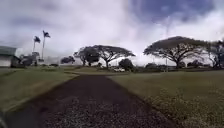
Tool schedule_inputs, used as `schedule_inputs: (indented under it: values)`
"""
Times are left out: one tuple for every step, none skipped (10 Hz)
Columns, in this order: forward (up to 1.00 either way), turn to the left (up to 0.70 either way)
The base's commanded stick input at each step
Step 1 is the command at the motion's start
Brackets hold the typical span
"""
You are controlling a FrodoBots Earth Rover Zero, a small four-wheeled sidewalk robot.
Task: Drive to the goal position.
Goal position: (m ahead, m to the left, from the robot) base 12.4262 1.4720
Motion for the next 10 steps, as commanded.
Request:
schedule_inputs:
  values:
    - [0.5, 0.0]
    - [0.5, 0.0]
    - [0.5, 0.0]
    - [0.5, 0.0]
    - [0.5, 0.0]
    - [0.5, 0.0]
    - [0.5, 0.0]
    - [0.5, 0.0]
    - [0.5, 0.0]
    - [0.5, 0.0]
